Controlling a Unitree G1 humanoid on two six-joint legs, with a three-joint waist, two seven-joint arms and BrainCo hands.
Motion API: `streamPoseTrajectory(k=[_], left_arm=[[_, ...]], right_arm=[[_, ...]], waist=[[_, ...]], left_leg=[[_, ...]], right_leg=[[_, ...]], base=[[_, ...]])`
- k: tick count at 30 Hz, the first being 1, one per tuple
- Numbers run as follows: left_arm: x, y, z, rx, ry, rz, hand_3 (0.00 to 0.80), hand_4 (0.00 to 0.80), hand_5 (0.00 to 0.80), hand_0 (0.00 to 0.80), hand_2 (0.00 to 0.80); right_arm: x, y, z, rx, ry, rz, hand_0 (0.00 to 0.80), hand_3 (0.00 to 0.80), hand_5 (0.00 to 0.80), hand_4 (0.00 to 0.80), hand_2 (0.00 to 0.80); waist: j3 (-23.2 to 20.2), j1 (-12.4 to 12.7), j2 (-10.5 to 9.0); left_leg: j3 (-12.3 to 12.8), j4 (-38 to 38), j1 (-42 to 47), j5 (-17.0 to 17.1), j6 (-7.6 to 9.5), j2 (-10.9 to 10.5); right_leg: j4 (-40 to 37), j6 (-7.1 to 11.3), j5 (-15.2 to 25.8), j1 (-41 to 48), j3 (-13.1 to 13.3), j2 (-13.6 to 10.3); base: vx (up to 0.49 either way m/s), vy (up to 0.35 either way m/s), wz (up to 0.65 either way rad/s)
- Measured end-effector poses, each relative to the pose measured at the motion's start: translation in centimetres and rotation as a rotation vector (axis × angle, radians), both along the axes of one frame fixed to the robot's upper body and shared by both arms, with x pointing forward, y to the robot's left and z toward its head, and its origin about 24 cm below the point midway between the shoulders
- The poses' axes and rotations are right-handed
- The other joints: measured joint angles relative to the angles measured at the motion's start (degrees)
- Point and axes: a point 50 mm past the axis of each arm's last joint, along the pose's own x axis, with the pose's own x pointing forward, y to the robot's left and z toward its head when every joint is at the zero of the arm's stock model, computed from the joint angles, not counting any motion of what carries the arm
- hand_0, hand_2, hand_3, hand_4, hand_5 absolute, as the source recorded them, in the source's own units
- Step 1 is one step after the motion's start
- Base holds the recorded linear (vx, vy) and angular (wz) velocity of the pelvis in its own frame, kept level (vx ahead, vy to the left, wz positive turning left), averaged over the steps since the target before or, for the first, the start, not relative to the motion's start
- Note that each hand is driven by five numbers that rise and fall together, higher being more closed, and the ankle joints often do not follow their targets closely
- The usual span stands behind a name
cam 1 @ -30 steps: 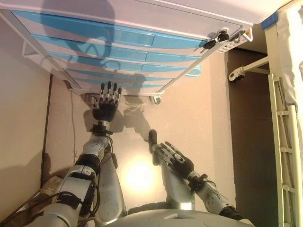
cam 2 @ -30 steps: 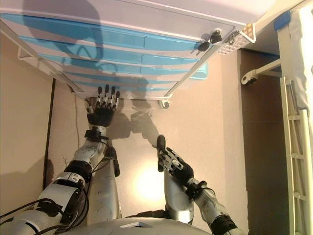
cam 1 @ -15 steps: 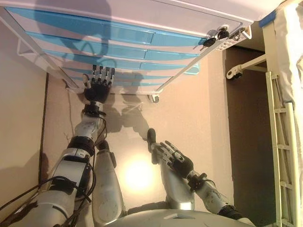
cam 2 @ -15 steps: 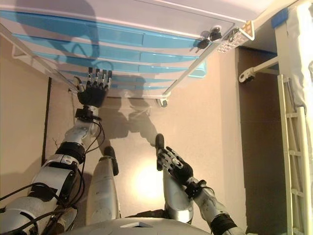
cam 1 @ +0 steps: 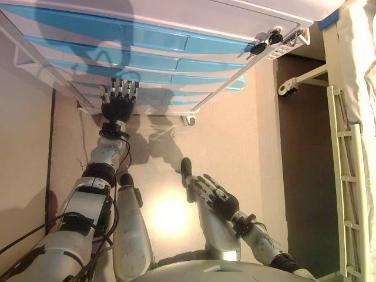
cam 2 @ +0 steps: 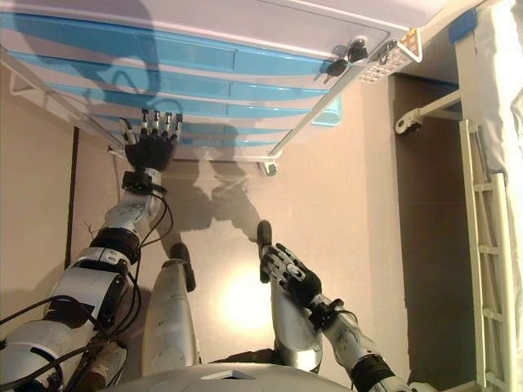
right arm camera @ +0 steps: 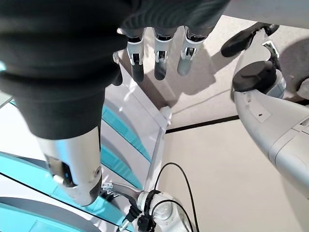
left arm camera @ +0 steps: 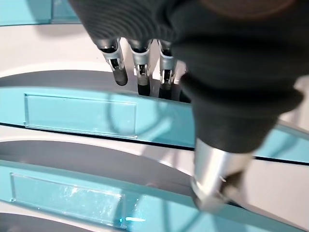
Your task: Open the drawer and pick up the medicine
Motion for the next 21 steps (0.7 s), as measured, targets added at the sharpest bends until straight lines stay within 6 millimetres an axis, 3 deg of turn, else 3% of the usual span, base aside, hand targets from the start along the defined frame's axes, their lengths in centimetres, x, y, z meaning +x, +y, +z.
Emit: streamPoseTrajectory(k=[10, 21], left_arm=[[-0.1, 0.2, -0.5, 0.004, 0.030, 0.013, 0.800, 0.800, 0.800, 0.800, 0.800], [-1.5, 0.7, -3.0, 0.013, 0.058, 0.010, 0.800, 0.800, 0.800, 0.800, 0.800]], right_arm=[[0.0, 0.1, 0.0, -0.003, -0.009, 0.010, 0.000, 0.000, 0.000, 0.000, 0.000], [-0.1, 0.0, -0.2, -0.019, -0.001, 0.006, 0.000, 0.000, 0.000, 0.000, 0.000]], waist=[[0.0, -0.4, 0.00], [0.0, 0.2, 0.04]], left_leg=[[0.0, -0.9, 0.6, 0.1, -0.21, 0.1], [0.6, -4.1, 3.3, 1.6, -0.67, 0.0]], right_leg=[[-0.6, -0.21, 0.1, 0.6, -0.4, 0.0], [-1.1, -0.55, 0.1, 2.1, -0.6, -0.1]], base=[[-0.001, -0.001, 0.00], [-0.033, -0.005, 0.00]])
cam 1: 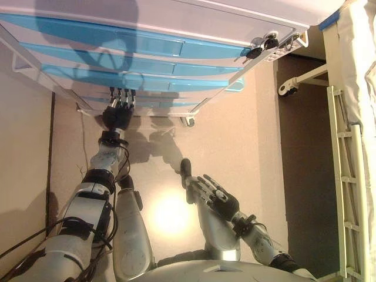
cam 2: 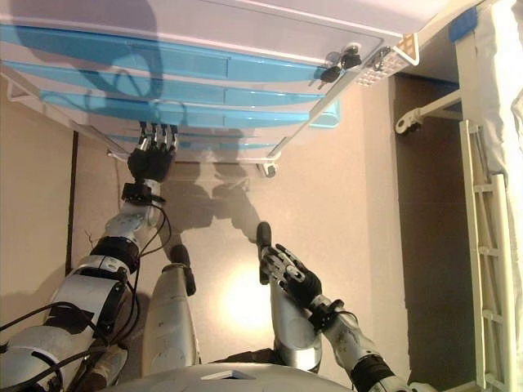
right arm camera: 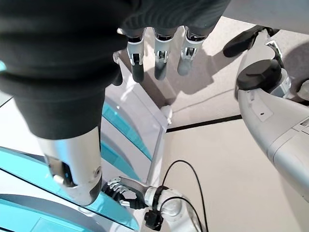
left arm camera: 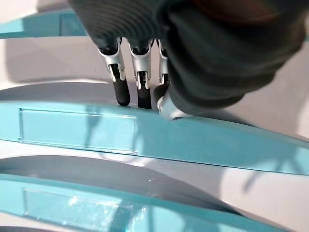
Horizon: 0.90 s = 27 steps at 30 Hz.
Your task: Open the drawer and pick up the medicine
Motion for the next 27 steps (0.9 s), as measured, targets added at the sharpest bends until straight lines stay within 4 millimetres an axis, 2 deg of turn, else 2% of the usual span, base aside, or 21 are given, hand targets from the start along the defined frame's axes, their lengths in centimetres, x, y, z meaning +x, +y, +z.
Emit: streamPoseTrajectory(k=[4, 8, 17, 24, 27], left_arm=[[-1.0, 0.0, -1.3, -0.002, -0.006, -0.024, 0.800, 0.800, 0.800, 0.800, 0.800], [-2.2, -0.5, -3.1, -0.004, -0.014, -0.054, 0.800, 0.800, 0.800, 0.800, 0.800], [-6.6, -2.2, -7.9, -0.045, -0.004, -0.105, 0.800, 0.800, 0.800, 0.800, 0.800], [-9.7, -2.9, -10.6, -0.026, 0.050, -0.125, 0.800, 0.800, 0.800, 0.800, 0.800], [-10.6, -2.8, -11.4, -0.020, 0.086, -0.129, 0.800, 0.800, 0.800, 0.800, 0.800]], right_arm=[[0.0, -0.1, 0.0, -0.007, 0.004, -0.006, 0.000, 0.000, 0.000, 0.000, 0.000], [0.3, -0.6, 0.2, -0.023, -0.007, -0.020, 0.000, 0.000, 0.000, 0.000, 0.000], [0.6, -1.5, 0.5, -0.066, -0.015, -0.031, 0.000, 0.000, 0.000, 0.000, 0.000], [0.1, -2.1, 0.4, -0.078, -0.008, -0.065, 0.000, 0.000, 0.000, 0.000, 0.000], [0.2, -2.3, 0.4, -0.084, -0.012, -0.067, 0.000, 0.000, 0.000, 0.000, 0.000]], waist=[[0.2, 0.7, 0.31], [1.2, 1.3, 1.74], [2.3, 3.9, 3.31], [2.7, 6.1, 4.21], [2.8, 6.3, 4.61]], left_leg=[[0.0, -1.7, 0.8, 0.9, -0.21, -0.3], [-0.6, -4.0, 2.0, 2.3, -0.62, -0.7], [-0.8, -7.6, 3.4, 4.4, -1.11, -1.0], [-1.5, -9.7, 4.1, 5.9, -1.46, -1.1], [-2.2, -10.7, 4.1, 6.7, -1.58, -1.3]], right_leg=[[-0.3, -0.06, 0.0, 0.2, -0.1, -0.2], [-1.0, -0.48, 0.2, 0.9, -0.8, -0.5], [-1.0, -0.98, 0.1, 1.0, -1.8, -0.8], [-0.9, -1.42, -0.3, 1.1, -2.8, -1.0], [-0.9, -1.42, -0.3, 1.1, -3.4, -1.1]], base=[[-0.003, 0.004, 0.01], [-0.015, 0.015, 0.08], [-0.019, 0.003, 0.05], [-0.022, -0.003, 0.05], [-0.015, 0.007, 0.10]])
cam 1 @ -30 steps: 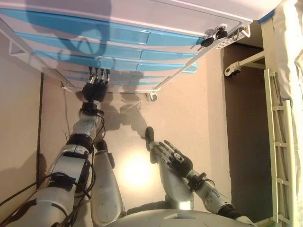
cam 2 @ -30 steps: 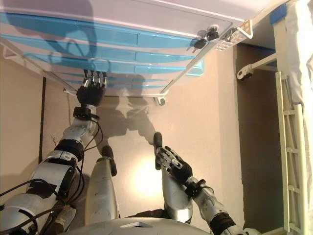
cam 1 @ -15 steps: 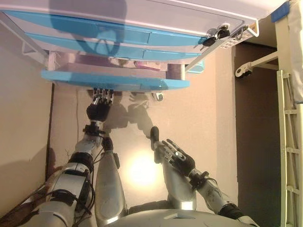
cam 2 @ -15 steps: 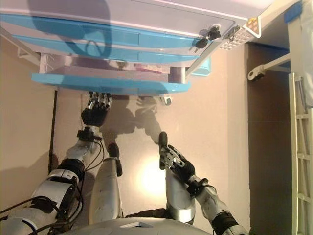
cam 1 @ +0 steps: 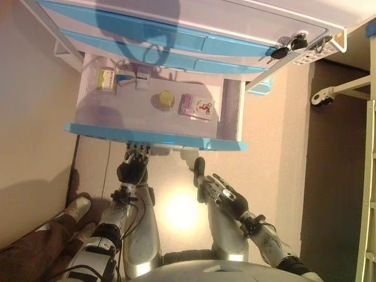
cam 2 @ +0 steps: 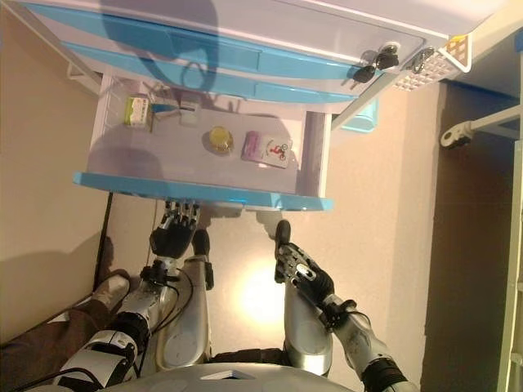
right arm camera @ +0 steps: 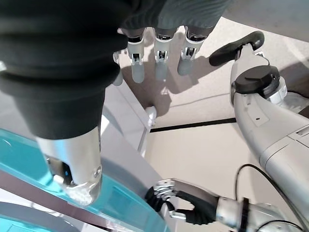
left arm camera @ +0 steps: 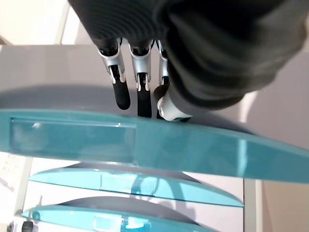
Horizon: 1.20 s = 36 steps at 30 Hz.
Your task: Open the drawer and pick up the medicine
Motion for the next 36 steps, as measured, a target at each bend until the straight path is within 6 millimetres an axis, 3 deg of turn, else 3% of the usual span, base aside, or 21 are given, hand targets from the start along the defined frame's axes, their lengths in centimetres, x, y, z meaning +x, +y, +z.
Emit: streamPoseTrajectory(k=[3, 11, 22, 23, 24, 30, 36], left_arm=[[-1.1, 0.2, -0.9, 0.000, 0.041, 0.007, 0.800, 0.800, 0.800, 0.800, 0.800], [-4.0, 0.5, -3.0, -0.034, 0.166, 0.015, 0.800, 0.800, 0.800, 0.800, 0.800], [-5.4, 2.5, -5.0, -0.031, 0.407, 0.117, 0.800, 0.800, 0.800, 0.800, 0.800], [-5.6, 2.8, -5.3, -0.033, 0.439, 0.138, 0.489, 0.489, 0.489, 0.489, 0.489], [-5.9, 3.1, -5.6, -0.035, 0.473, 0.159, 0.000, 0.000, 0.000, 0.000, 0.000], [-8.1, 5.2, -7.0, -0.033, 0.647, 0.291, 0.000, 0.000, 0.000, 0.000, 0.000], [-10.1, 6.7, -7.8, 0.096, 0.775, 0.337, 0.000, 0.000, 0.000, 0.000, 0.000]], right_arm=[[0.0, -0.1, 0.0, -0.002, -0.002, -0.004, 0.000, 0.000, 0.000, 0.000, 0.000], [-0.3, -2.1, 0.0, -0.048, -0.003, -0.039, 0.000, 0.000, 0.000, 0.000, 0.000], [-0.8, -3.0, -0.4, -0.067, 0.004, -0.056, 0.000, 0.000, 0.000, 0.000, 0.000], [-0.8, -3.1, -0.4, -0.068, 0.006, -0.060, 0.000, 0.000, 0.000, 0.000, 0.000], [-0.8, -3.2, -0.4, -0.069, 0.008, -0.065, 0.000, 0.000, 0.000, 0.000, 0.000], [-0.9, -4.4, -1.0, -0.130, 0.058, -0.163, 0.000, 0.000, 0.000, 0.000, 0.000], [-2.6, -8.7, -3.5, -0.328, 0.294, -0.437, 0.000, 0.000, 0.000, 0.000, 0.000]], waist=[[0.1, 0.2, 0.21], [0.4, 1.8, 3.09], [0.4, 4.1, 3.24], [0.4, 4.1, 3.23], [0.4, 4.1, 3.23], [0.4, 4.2, 3.23], [0.4, 5.9, 3.22]], left_leg=[[-0.5, -1.1, 0.2, 0.8, -0.24, 0.0], [-2.5, -3.0, 0.9, 2.0, -0.49, 0.0], [-4.9, -3.0, 0.7, 2.2, -0.77, 0.4], [-4.9, -3.0, 0.7, 2.3, -0.85, 0.4], [-4.9, -3.1, 0.7, 2.4, -0.97, 0.5], [-4.9, -4.0, 2.3, 2.9, -1.64, 0.3], [-4.7, -5.8, 4.9, 3.3, -1.09, 0.3]], right_leg=[[0.1, -0.32, -0.1, 0.0, -0.7, -0.1], [0.5, -1.41, -0.9, 1.0, -2.9, -0.2], [4.2, -2.13, -4.1, 0.9, -5.7, -0.3], [4.3, -2.17, -4.2, 1.0, -5.9, -0.3], [4.4, -2.18, -4.3, 1.1, -6.1, -0.3], [4.1, -2.00, -4.5, 2.8, -6.8, -0.8], [3.5, -2.04, -4.9, 5.1, -7.2, -1.0]], base=[[-0.008, 0.011, 0.10], [-0.015, 0.003, 0.13], [-0.012, -0.007, 0.14], [-0.002, 0.020, 0.11], [-0.002, 0.027, 0.07], [0.002, 0.048, 0.07], [0.069, 0.006, 0.05]])
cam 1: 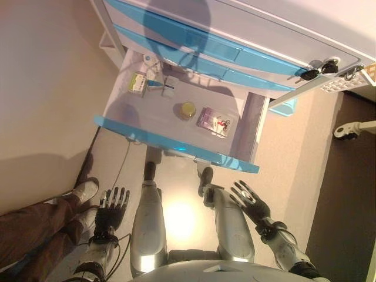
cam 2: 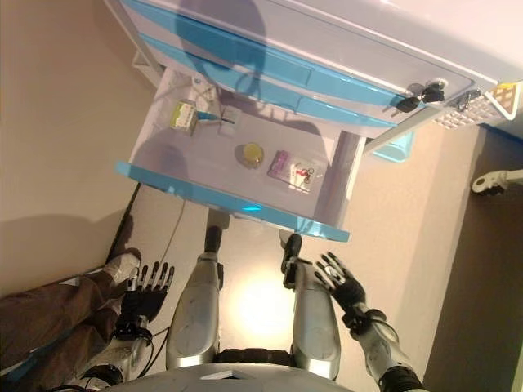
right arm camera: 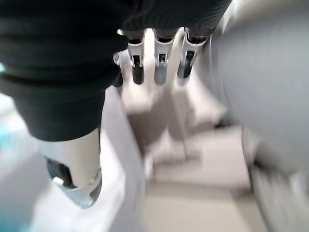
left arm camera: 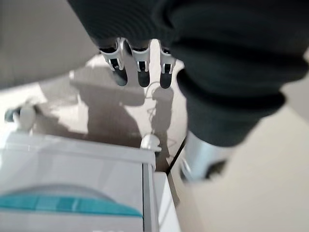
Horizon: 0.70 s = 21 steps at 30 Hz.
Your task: Open the drawer and pick up the medicine
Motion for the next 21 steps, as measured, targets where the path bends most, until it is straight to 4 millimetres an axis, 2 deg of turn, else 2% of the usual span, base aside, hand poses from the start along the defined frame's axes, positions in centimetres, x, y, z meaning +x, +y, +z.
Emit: streamPoseTrajectory(k=[3, 6, 11, 13, 17, 21], left_arm=[[-2.0, 0.5, -0.5, 0.052, 0.064, -0.038, 0.000, 0.000, 0.000, 0.000, 0.000], [-3.7, 0.8, -0.6, 0.089, 0.104, -0.068, 0.000, 0.000, 0.000, 0.000, 0.000], [-6.4, 0.9, -0.8, 0.134, 0.172, -0.106, 0.000, 0.000, 0.000, 0.000, 0.000], [-7.4, 0.8, -1.1, 0.140, 0.204, -0.122, 0.000, 0.000, 0.000, 0.000, 0.000], [-8.3, 0.6, -1.2, 0.154, 0.233, -0.149, 0.000, 0.000, 0.000, 0.000, 0.000], [-8.7, 0.3, -1.5, 0.163, 0.269, -0.174, 0.000, 0.000, 0.000, 0.000, 0.000]], right_arm=[[-1.0, -2.2, 0.3, -0.065, 0.019, -0.154, 0.000, 0.000, 0.000, 0.000, 0.000], [-1.3, -5.1, 1.7, -0.151, -0.010, -0.321, 0.000, 0.000, 0.000, 0.000, 0.000], [-1.6, -9.6, 6.3, -0.301, -0.149, -0.536, 0.000, 0.000, 0.000, 0.000, 0.000], [-1.9, -10.8, 8.0, -0.375, -0.197, -0.575, 0.000, 0.000, 0.000, 0.000, 0.000], [-0.8, -11.9, 12.9, -0.551, -0.373, -0.575, 0.000, 0.000, 0.000, 0.000, 0.000], [0.6, -11.5, 19.3, -0.822, -0.599, -0.484, 0.000, 0.000, 0.000, 0.000, 0.000]], waist=[[0.0, -0.2, 0.05], [-0.1, -0.3, 0.17], [-2.2, -0.1, 0.26], [-5.0, -0.2, 0.06], [-8.1, -0.5, -0.24], [-9.2, -0.5, -0.59]], left_leg=[[0.2, -1.7, 2.6, 0.2, 0.27, 0.0], [0.5, -3.2, 4.5, 0.4, 0.15, 0.0], [1.0, -5.8, 8.2, 0.6, -0.35, -0.1], [1.4, -6.9, 9.2, 0.5, -0.15, -0.2], [2.6, -8.0, 11.3, 0.1, 0.41, -0.7], [3.4, -8.1, 11.8, -0.1, 0.77, -0.9]], right_leg=[[-1.5, -0.07, 0.0, 2.4, 0.0, 0.1], [-3.0, 0.27, 0.2, 4.3, 0.0, 0.1], [-7.1, 0.96, 1.1, 8.7, -0.2, 0.3], [-9.3, 1.31, 1.5, 10.3, -0.2, 0.3], [-12.1, 1.83, 2.1, 13.1, 0.2, 0.2], [-14.1, 2.44, 2.8, 14.2, 0.6, 0.1]], base=[[0.089, 0.001, 0.01], [0.102, -0.029, 0.00], [0.106, -0.004, 0.02], [0.085, 0.023, 0.04], [0.062, 0.043, 0.03], [0.028, 0.035, -0.05]])
